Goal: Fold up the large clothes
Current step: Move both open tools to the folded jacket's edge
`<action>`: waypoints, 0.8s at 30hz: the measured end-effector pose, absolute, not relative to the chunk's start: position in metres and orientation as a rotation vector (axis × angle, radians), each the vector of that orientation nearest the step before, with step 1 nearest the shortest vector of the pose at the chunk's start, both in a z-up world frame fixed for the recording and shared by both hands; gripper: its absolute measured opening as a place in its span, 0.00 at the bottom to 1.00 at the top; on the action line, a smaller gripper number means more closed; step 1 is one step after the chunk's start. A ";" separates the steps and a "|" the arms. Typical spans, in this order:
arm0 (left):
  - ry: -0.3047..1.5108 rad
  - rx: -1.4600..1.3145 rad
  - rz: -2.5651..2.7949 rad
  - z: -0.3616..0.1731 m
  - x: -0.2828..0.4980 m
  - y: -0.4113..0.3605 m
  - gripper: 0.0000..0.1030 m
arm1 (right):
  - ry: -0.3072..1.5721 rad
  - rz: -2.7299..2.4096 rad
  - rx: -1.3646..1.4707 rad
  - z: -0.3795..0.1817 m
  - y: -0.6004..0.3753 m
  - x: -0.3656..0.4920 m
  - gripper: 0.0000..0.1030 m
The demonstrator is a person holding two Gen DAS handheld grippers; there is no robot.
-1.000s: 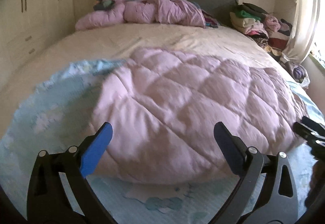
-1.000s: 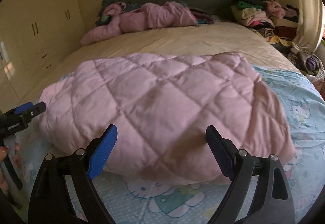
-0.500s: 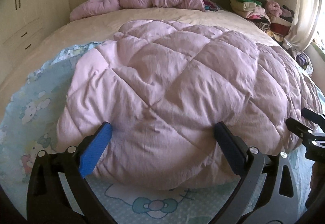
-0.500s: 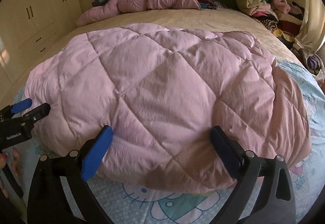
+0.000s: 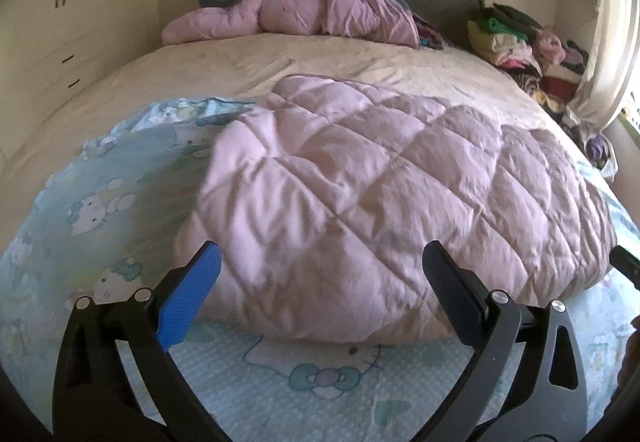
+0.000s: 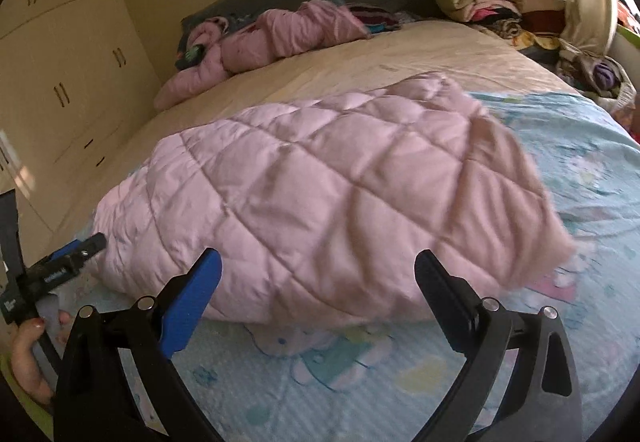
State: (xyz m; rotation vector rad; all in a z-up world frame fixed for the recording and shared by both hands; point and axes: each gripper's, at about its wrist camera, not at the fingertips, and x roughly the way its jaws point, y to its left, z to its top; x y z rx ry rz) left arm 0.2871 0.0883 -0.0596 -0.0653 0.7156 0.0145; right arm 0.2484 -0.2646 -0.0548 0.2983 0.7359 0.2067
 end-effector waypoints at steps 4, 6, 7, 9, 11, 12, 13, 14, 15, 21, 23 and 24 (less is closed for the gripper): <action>0.695 -0.085 0.045 -0.053 0.275 0.101 0.92 | 0.723 0.165 0.335 -0.057 -0.290 0.231 0.94; 0.692 -0.100 0.058 -0.052 0.271 0.108 0.92 | 0.725 0.151 0.358 -0.060 -0.300 0.224 0.94; 0.692 -0.104 0.063 -0.051 0.270 0.111 0.92 | 0.725 0.143 0.365 -0.061 -0.304 0.221 0.94; 0.691 -0.115 0.078 -0.051 0.267 0.118 0.92 | 0.724 0.123 0.375 -0.064 -0.313 0.216 0.94; 0.692 -0.124 0.090 -0.052 0.264 0.124 0.92 | 0.724 0.109 0.386 -0.066 -0.319 0.213 0.94; 0.696 -0.131 0.099 -0.052 0.263 0.128 0.92 | 0.723 0.101 0.391 -0.066 -0.322 0.210 0.94; 0.697 -0.137 0.105 -0.053 0.262 0.132 0.92 | 0.723 0.098 0.393 -0.067 -0.323 0.209 0.94; 0.698 -0.145 0.111 -0.054 0.261 0.136 0.92 | 0.725 0.094 0.395 -0.068 -0.326 0.208 0.94; 0.701 -0.153 0.114 -0.054 0.261 0.139 0.92 | 0.726 0.092 0.398 -0.068 -0.328 0.208 0.94; 0.738 -0.211 0.149 -0.067 0.264 0.161 0.92 | 0.750 0.075 0.434 -0.076 -0.338 0.205 0.94; 0.753 -0.240 0.151 -0.072 0.267 0.168 0.92 | 0.764 0.075 0.462 -0.081 -0.343 0.205 0.94; 0.765 -0.266 0.144 -0.076 0.268 0.171 0.92 | 0.771 0.075 0.474 -0.083 -0.345 0.206 0.94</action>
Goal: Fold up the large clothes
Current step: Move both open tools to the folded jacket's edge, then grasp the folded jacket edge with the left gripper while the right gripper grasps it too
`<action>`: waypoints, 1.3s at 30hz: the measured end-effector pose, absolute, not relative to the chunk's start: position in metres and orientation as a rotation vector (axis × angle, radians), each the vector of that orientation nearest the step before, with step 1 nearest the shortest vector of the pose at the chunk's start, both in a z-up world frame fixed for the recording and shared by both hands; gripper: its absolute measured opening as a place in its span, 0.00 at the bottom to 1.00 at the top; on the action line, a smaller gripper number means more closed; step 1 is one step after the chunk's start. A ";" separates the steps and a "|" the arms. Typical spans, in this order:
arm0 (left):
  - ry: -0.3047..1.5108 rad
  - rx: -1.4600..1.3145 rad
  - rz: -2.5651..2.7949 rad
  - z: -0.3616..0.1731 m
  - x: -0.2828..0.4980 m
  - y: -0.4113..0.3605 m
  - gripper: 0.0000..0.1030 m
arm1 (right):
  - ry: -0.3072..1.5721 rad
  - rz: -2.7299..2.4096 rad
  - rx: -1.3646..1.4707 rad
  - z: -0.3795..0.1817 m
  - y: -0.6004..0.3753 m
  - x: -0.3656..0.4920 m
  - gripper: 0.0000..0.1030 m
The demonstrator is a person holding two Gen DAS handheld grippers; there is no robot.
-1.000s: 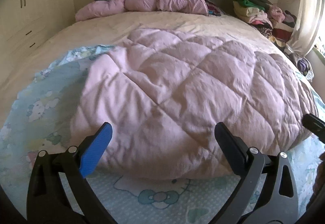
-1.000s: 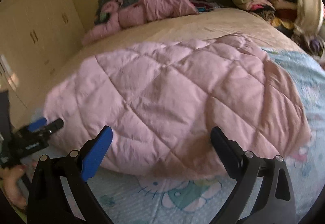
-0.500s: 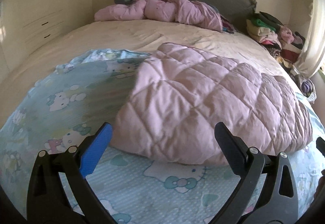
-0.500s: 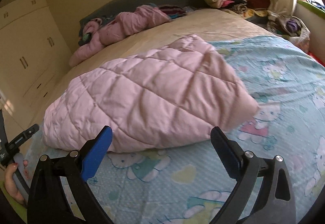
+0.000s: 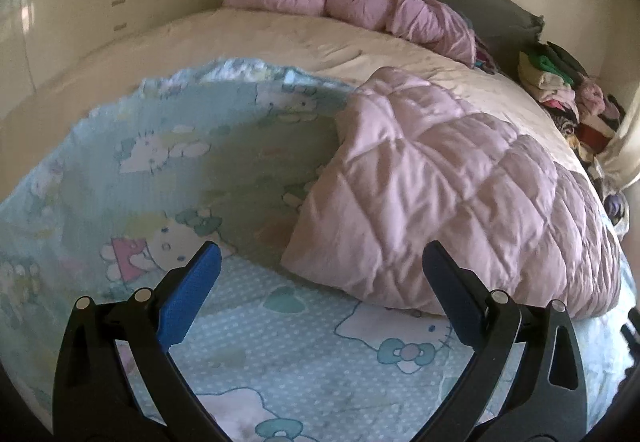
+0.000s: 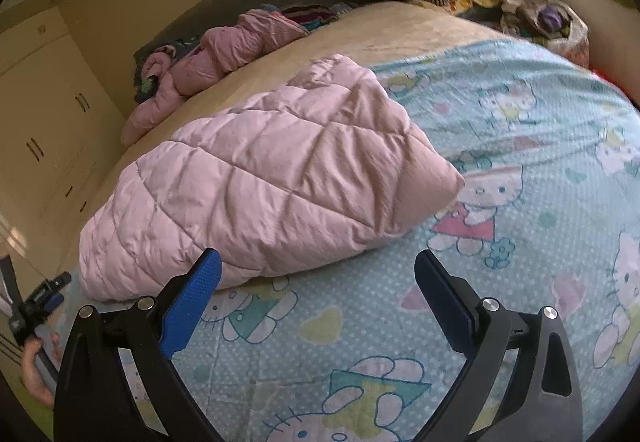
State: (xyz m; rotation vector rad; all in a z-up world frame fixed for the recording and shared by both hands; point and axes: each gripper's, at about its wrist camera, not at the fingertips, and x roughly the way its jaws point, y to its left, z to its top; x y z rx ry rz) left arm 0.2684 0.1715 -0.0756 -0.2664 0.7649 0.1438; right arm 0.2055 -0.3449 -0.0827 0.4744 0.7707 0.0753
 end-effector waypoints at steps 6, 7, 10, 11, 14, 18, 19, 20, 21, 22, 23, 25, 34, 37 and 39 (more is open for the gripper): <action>0.829 -0.530 0.015 -0.101 0.277 0.192 0.92 | 0.826 0.084 0.541 -0.097 -0.353 0.212 0.94; 0.845 -0.587 -0.007 -0.107 0.279 0.196 0.92 | 0.835 0.088 0.555 -0.100 -0.354 0.213 0.94; 0.861 -0.688 -0.057 -0.118 0.284 0.202 0.92 | 0.860 0.102 0.606 -0.107 -0.358 0.218 0.94; 0.862 -0.714 -0.069 -0.121 0.285 0.203 0.92 | 0.869 0.106 0.631 -0.110 -0.361 0.221 0.94; 0.871 -0.799 -0.102 -0.129 0.291 0.207 0.92 | 0.895 0.110 0.704 -0.118 -0.368 0.227 0.94; 0.891 -0.786 -0.097 -0.132 0.301 0.205 0.92 | 0.904 0.113 0.801 -0.127 -0.380 0.239 0.94; 0.899 -0.780 -0.096 -0.133 0.305 0.204 0.92 | 0.902 0.112 0.832 -0.129 -0.384 0.243 0.94; 0.905 -0.779 -0.098 -0.135 0.307 0.202 0.92 | 0.901 0.118 0.865 -0.131 -0.388 0.247 0.94; 0.909 -0.785 -0.106 -0.137 0.311 0.201 0.92 | 0.902 0.121 0.891 -0.133 -0.391 0.251 0.94; 0.914 -0.794 -0.116 -0.140 0.315 0.199 0.92 | 0.897 0.119 0.911 -0.134 -0.393 0.256 0.94; 0.913 -0.800 -0.123 -0.143 0.318 0.198 0.92 | 0.893 0.114 0.931 -0.136 -0.397 0.263 0.94; 0.907 -0.801 -0.126 -0.145 0.323 0.197 0.92 | 0.893 0.107 0.953 -0.139 -0.402 0.273 0.95; 0.856 -0.785 -0.103 -0.150 0.340 0.188 0.92 | 0.873 0.114 0.885 -0.150 -0.399 0.312 0.92; 0.851 -0.741 -0.085 -0.146 0.341 0.185 0.86 | 0.856 0.106 0.788 -0.142 -0.391 0.310 0.75; 0.842 -0.696 -0.095 -0.139 0.341 0.181 0.75 | 0.849 0.103 0.727 -0.136 -0.386 0.307 0.63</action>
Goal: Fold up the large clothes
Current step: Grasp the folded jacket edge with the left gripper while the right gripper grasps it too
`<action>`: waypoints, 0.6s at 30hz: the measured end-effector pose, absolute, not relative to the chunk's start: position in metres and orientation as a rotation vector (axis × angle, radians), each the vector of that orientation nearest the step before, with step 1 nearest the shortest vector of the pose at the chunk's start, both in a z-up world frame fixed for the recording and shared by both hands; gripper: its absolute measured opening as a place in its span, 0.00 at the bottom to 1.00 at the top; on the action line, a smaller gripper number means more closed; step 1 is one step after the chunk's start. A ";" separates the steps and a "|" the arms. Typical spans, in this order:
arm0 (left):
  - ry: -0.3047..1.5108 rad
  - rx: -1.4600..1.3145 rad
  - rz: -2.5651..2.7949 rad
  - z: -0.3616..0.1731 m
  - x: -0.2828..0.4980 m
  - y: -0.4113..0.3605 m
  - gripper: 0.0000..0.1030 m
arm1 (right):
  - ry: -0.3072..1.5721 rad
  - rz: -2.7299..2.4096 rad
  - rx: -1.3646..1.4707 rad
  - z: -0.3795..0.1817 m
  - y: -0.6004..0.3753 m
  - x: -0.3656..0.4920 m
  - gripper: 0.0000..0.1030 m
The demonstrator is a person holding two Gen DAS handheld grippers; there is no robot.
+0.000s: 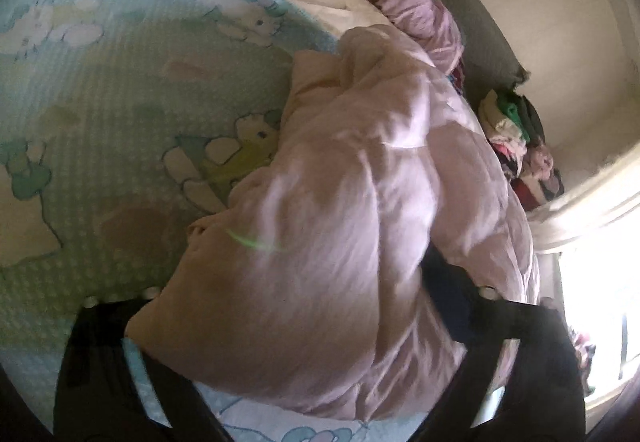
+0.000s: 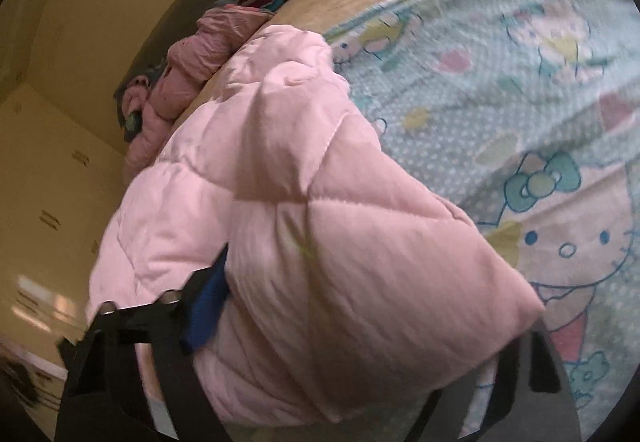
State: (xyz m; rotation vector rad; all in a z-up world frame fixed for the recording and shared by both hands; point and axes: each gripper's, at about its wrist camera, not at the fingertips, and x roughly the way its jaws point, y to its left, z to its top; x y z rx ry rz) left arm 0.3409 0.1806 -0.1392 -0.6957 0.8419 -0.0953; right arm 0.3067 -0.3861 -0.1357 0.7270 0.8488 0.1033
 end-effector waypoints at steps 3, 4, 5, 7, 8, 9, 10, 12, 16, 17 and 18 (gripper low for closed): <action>0.827 -0.646 -0.120 -0.127 0.340 0.177 0.57 | 0.833 0.103 0.594 -0.119 -0.374 0.302 0.48; 0.824 -0.631 -0.126 -0.123 0.339 0.177 0.51 | 0.829 0.103 0.561 -0.116 -0.371 0.302 0.45; 0.821 -0.618 -0.130 -0.120 0.339 0.176 0.49 | 0.826 0.103 0.527 -0.111 -0.367 0.300 0.44; 0.814 -0.598 -0.139 -0.113 0.336 0.173 0.41 | 0.824 0.109 0.505 -0.108 -0.364 0.299 0.38; 0.807 -0.579 -0.140 -0.109 0.333 0.171 0.40 | 0.820 0.116 0.487 -0.104 -0.362 0.297 0.37; 0.801 -0.565 -0.140 -0.107 0.331 0.170 0.39 | 0.815 0.123 0.471 -0.101 -0.360 0.295 0.36; 0.795 -0.554 -0.139 -0.103 0.329 0.168 0.38 | 0.808 0.129 0.455 -0.097 -0.358 0.294 0.35; 0.779 -0.539 -0.140 -0.097 0.323 0.166 0.37 | 0.793 0.142 0.417 -0.087 -0.353 0.290 0.35; 0.747 -0.500 -0.141 -0.082 0.312 0.161 0.37 | 0.767 0.169 0.361 -0.070 -0.343 0.277 0.33; 0.743 -0.496 -0.142 -0.080 0.309 0.161 0.37 | 0.754 0.181 0.355 -0.065 -0.341 0.271 0.33; 0.738 -0.486 -0.143 -0.077 0.305 0.160 0.37 | 0.747 0.187 0.347 -0.061 -0.339 0.268 0.33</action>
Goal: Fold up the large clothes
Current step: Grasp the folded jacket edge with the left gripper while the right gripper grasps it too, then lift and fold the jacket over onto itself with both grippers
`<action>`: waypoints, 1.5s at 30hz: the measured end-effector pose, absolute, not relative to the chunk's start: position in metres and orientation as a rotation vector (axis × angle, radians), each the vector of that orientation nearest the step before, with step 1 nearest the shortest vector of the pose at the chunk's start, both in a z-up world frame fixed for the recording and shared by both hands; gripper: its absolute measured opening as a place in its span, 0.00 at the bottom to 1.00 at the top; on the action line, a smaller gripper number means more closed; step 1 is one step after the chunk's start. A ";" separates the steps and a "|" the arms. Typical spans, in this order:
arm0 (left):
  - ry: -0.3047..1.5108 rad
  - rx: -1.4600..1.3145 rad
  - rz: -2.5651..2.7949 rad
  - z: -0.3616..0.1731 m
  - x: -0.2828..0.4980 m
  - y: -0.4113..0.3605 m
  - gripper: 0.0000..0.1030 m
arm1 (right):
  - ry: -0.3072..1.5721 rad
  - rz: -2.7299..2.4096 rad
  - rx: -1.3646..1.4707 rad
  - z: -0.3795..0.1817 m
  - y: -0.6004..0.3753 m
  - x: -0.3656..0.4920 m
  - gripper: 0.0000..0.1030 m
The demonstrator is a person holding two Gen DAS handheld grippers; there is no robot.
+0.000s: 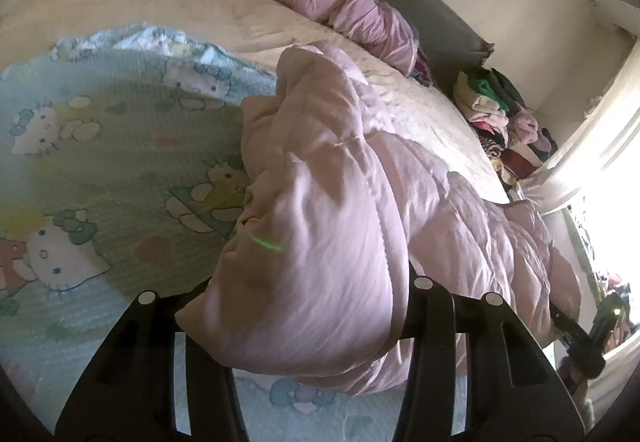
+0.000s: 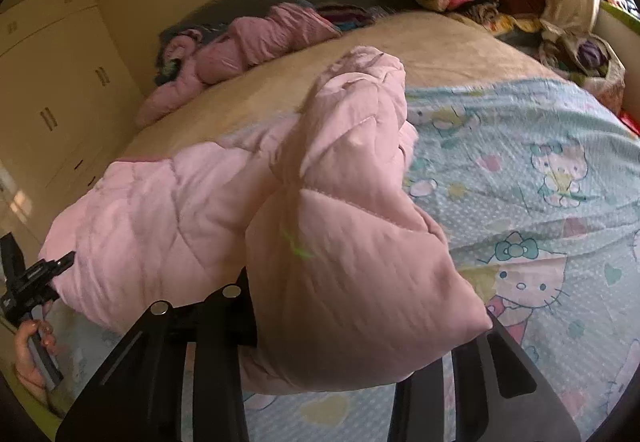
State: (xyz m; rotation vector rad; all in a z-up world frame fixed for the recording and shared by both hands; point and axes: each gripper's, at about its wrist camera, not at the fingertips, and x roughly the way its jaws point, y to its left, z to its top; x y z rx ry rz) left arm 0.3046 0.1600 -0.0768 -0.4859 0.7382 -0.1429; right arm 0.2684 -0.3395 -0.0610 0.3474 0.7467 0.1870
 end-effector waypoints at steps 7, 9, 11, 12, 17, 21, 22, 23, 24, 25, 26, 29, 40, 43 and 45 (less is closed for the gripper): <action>0.712 -0.485 -0.145 -0.067 0.280 0.166 0.37 | 0.714 0.217 0.326 -0.043 -0.327 0.235 0.33; 0.703 -0.488 -0.140 -0.065 0.272 0.168 0.37 | 0.712 0.223 0.331 -0.040 -0.325 0.225 0.33; 0.698 -0.480 -0.138 -0.065 0.262 0.169 0.37 | 0.711 0.230 0.336 -0.038 -0.324 0.214 0.33; 0.696 -0.480 -0.139 -0.065 0.257 0.170 0.37 | 0.709 0.232 0.338 -0.037 -0.324 0.210 0.33; 0.677 -0.465 -0.140 -0.064 0.237 0.171 0.37 | 0.678 0.241 0.339 -0.032 -0.321 0.184 0.33; 0.655 -0.466 -0.138 -0.064 0.223 0.173 0.37 | 0.638 0.242 0.299 -0.023 -0.311 0.168 0.32; 0.652 -0.462 -0.134 -0.065 0.220 0.174 0.37 | 0.625 0.244 0.277 -0.020 -0.306 0.164 0.32; 0.651 -0.455 -0.127 -0.066 0.218 0.175 0.37 | 0.605 0.249 0.246 -0.016 -0.301 0.159 0.32; 0.651 -0.452 -0.123 -0.067 0.217 0.176 0.37 | 0.587 0.256 0.222 -0.012 -0.295 0.154 0.32; 0.651 -0.451 -0.116 -0.069 0.216 0.177 0.37 | 0.570 0.267 0.200 -0.009 -0.290 0.150 0.32; 0.653 -0.450 -0.112 -0.071 0.216 0.179 0.37 | 0.570 0.271 0.196 -0.009 -0.289 0.149 0.32; 0.647 -0.451 -0.115 -0.074 0.214 0.179 0.37 | 0.587 0.256 0.213 -0.012 -0.291 0.151 0.32; 0.642 -0.414 -0.103 -0.074 0.215 0.175 0.37 | 0.655 0.195 0.319 -0.034 -0.305 0.155 0.32; 0.646 -0.405 -0.098 -0.077 0.216 0.175 0.38 | 0.668 0.180 0.349 -0.043 -0.310 0.154 0.32; 0.651 -0.398 -0.095 -0.078 0.218 0.175 0.39 | 0.688 0.164 0.374 -0.050 -0.314 0.156 0.32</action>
